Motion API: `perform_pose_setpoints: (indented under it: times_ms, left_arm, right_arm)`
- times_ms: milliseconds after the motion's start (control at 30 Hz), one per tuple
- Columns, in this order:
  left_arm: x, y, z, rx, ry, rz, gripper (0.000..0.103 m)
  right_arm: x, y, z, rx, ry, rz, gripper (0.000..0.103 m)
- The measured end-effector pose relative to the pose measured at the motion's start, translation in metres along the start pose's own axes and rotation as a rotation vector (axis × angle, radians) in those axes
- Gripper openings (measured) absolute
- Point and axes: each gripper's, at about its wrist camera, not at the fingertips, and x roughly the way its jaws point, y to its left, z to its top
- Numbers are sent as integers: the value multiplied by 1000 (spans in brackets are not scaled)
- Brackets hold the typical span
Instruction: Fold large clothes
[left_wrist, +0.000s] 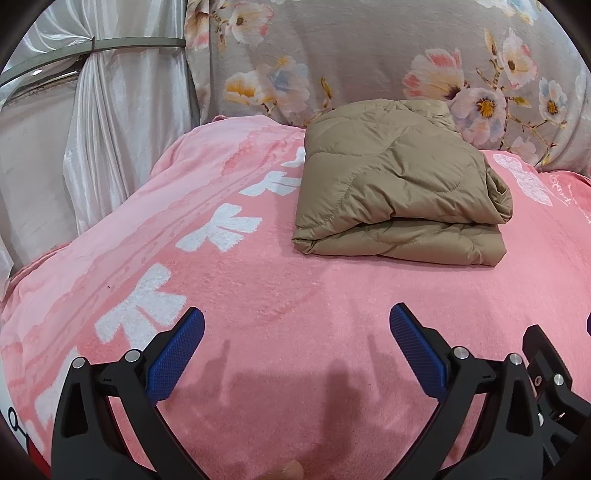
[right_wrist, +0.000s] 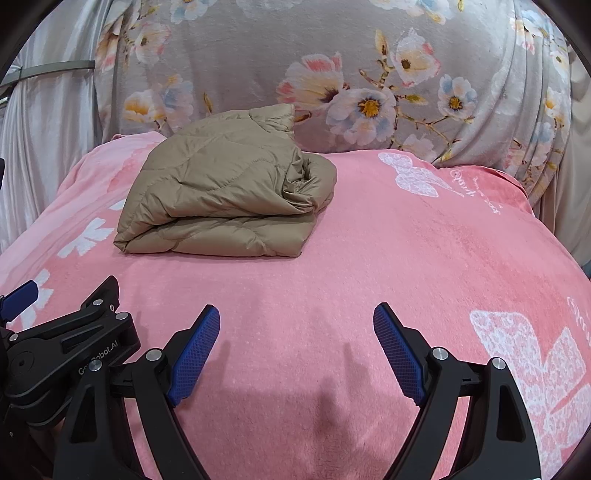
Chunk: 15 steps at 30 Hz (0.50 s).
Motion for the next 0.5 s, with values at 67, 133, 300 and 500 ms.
perform_pose_setpoints:
  times_ms: [67, 133, 300, 500]
  left_arm:
    - [0, 0, 0, 0, 0, 1, 98]
    - [0, 0, 0, 1, 0, 1, 98]
    - [0, 0, 1, 0, -2, 2, 98]
    - [-1, 0, 1, 0, -3, 2, 98]
  right_arm:
    - [0, 0, 0, 0, 0, 0, 83]
    - [0, 0, 0, 0, 0, 0, 83]
    - [0, 0, 0, 0, -1, 0, 83]
    - [0, 0, 0, 0, 0, 0, 84]
